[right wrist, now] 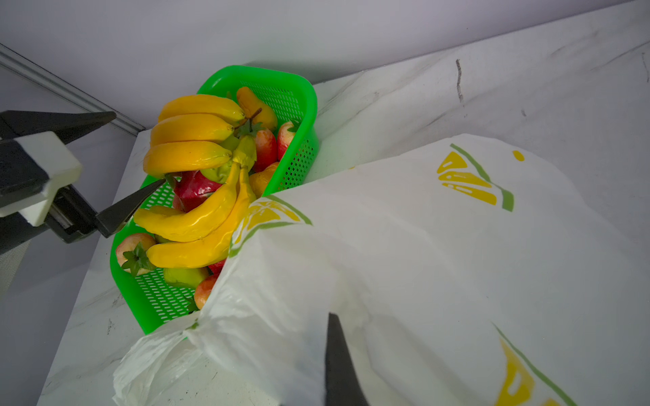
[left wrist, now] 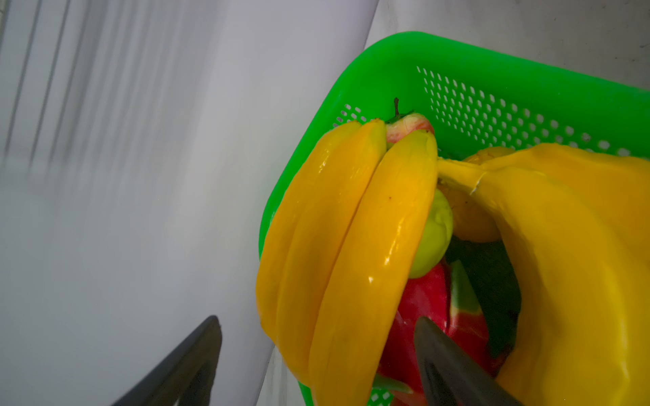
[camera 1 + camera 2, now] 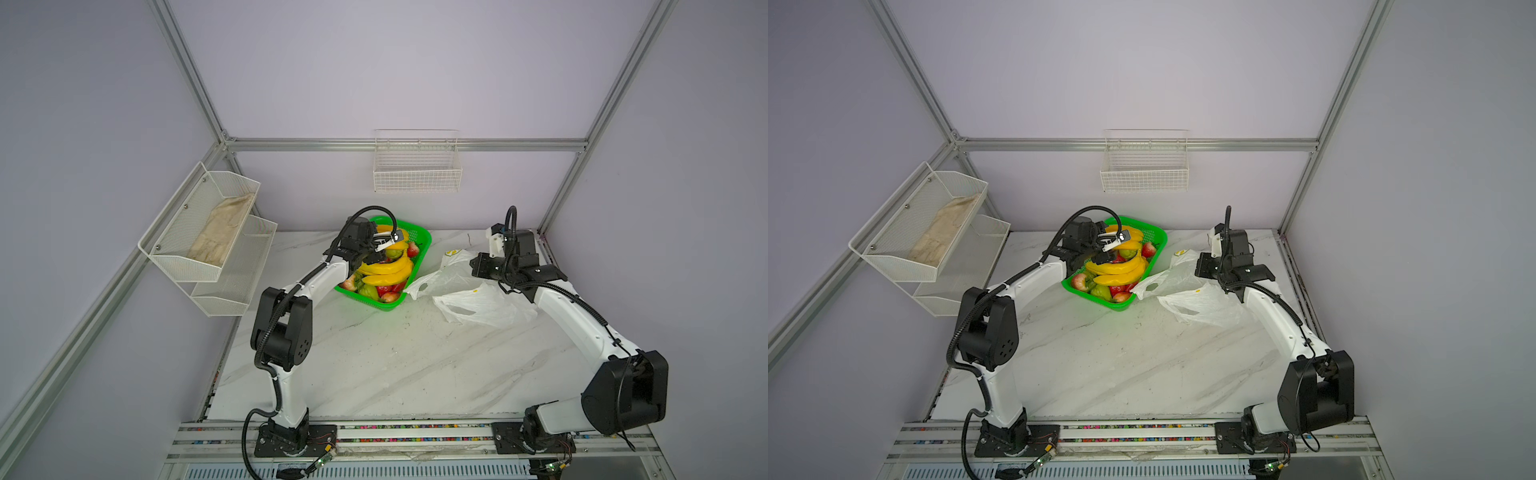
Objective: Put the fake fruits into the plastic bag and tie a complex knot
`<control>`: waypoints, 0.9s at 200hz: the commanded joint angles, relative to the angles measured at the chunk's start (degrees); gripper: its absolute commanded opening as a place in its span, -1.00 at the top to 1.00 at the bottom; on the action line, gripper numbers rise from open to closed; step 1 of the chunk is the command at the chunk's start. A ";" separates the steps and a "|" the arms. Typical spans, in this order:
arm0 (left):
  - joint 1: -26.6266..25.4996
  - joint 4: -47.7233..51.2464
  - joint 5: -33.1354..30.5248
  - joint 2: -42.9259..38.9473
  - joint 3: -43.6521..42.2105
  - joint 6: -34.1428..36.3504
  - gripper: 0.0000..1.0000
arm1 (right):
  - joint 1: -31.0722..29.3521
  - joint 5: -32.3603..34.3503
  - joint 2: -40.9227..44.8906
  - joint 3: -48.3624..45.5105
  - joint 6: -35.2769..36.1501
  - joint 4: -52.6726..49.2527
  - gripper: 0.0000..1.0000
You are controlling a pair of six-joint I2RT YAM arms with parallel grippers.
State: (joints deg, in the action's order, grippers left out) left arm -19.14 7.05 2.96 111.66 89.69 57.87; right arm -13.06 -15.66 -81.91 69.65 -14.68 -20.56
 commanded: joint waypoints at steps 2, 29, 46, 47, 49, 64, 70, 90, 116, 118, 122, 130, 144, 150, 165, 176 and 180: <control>0.47 0.91 -0.07 1.00 7.00 3.94 -0.69 | 0.24 0.52 1.13 0.67 0.52 0.19 1.00; 0.44 1.05 -1.03 3.18 8.78 6.26 -0.68 | 0.29 0.72 1.83 0.43 0.35 0.08 1.00; 0.46 0.48 -2.15 4.71 9.71 8.06 -0.66 | 0.29 0.70 1.84 0.36 0.35 0.01 1.00; 0.48 0.36 -2.20 4.84 9.71 8.14 -0.65 | 0.26 0.71 1.84 0.33 0.31 0.00 1.00; 0.48 0.19 -2.27 4.94 9.82 8.36 -0.65 | 0.28 0.67 1.84 0.38 0.27 -0.01 1.00; 0.42 -1.75 -3.19 5.98 10.21 9.82 -0.62 | 0.24 0.48 1.85 0.56 0.18 -0.10 1.00; 0.42 -2.37 -3.56 6.39 10.26 10.38 -0.61 | 0.30 0.45 1.87 0.63 0.09 -0.18 1.00; 0.42 -4.86 -4.55 7.18 9.91 11.32 -0.55 | 0.26 0.64 2.12 0.68 -0.08 -0.36 1.00; 0.42 -10.47 -5.33 7.60 7.46 11.62 -0.43 | 0.30 0.72 2.46 0.18 -0.34 -0.36 1.00; 0.42 -10.83 -5.33 7.56 7.33 11.60 -0.43 | 0.24 0.72 2.46 0.07 -0.28 -0.38 1.00; 0.46 -11.60 -5.33 7.70 7.03 11.53 -0.39 | 0.23 0.68 2.46 -0.01 -0.35 -0.36 1.00; 0.42 -12.92 -5.25 7.79 6.37 11.47 -0.34 | 0.23 0.63 2.49 -0.04 -0.41 -0.36 1.00; 0.42 -15.62 -5.59 7.92 5.14 11.65 -0.24 | 0.25 0.69 2.69 -0.25 -0.52 -0.45 1.00; 0.43 -16.88 -5.59 7.88 4.54 11.64 -0.20 | 0.24 0.80 2.81 -0.28 -0.53 -0.45 1.00; 0.42 -19.56 -5.43 7.83 3.21 11.98 -0.11 | 0.24 0.93 2.90 -0.39 -0.57 -0.45 1.00; 0.42 -20.58 -5.00 7.70 2.60 12.25 -0.03 | 0.27 0.98 2.90 -0.48 -0.62 -0.54 1.00; 0.46 -20.84 -4.84 7.71 2.39 12.38 -0.01 | 0.25 0.98 2.91 -0.55 -0.62 -0.54 1.00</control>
State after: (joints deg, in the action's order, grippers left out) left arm -19.14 -6.57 -2.15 120.22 94.17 69.01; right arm -13.02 -15.33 -80.73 69.63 -14.79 -20.60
